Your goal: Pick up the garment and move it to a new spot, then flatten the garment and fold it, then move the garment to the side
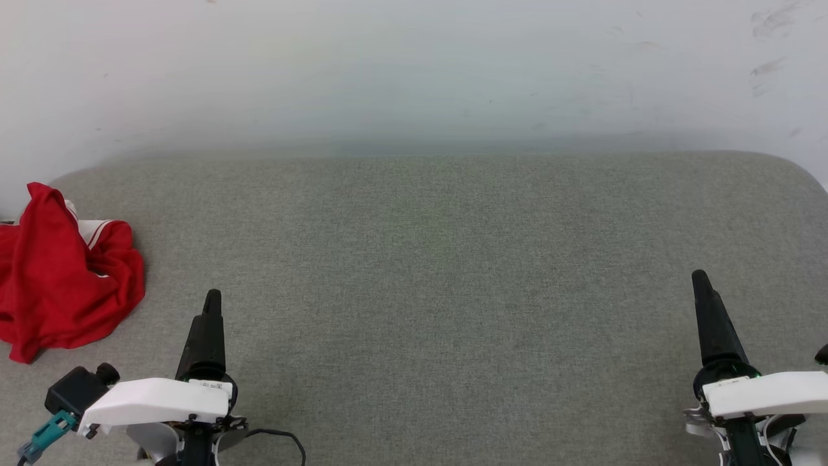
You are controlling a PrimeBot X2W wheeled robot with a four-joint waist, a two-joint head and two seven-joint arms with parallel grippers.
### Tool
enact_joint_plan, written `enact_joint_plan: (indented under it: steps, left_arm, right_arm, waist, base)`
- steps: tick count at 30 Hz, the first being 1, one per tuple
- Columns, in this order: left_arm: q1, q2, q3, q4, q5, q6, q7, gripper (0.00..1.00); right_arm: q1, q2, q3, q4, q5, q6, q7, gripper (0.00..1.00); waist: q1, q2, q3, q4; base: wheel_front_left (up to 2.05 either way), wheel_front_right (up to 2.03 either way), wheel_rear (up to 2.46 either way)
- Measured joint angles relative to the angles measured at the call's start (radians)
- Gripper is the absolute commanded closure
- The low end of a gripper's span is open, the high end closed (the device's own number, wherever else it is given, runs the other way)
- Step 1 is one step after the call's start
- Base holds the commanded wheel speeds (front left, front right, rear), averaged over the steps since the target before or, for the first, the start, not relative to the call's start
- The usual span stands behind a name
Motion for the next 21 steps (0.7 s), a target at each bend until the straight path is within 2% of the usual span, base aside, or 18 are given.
enact_joint_plan:
  steps: [10,21]
  left_arm:
    - [0.008,0.0,-0.028,-0.036,0.188,0.05,-0.035,0.0]
    - [0.019,0.001,-0.055,-0.064,0.375,0.083,-0.07,0.0]
  right_arm:
    - [0.01,0.0,0.024,-0.04,-0.216,0.0,-0.035,0.0]
    - [0.016,0.0,0.036,-0.055,-0.395,0.0,-0.07,0.0]
  waist:
    - [0.0,0.0,0.003,0.0]
    - [0.0,0.0,0.005,0.001]
  base:
    - [0.0,0.0,0.0]
    - [0.0,0.0,0.0]
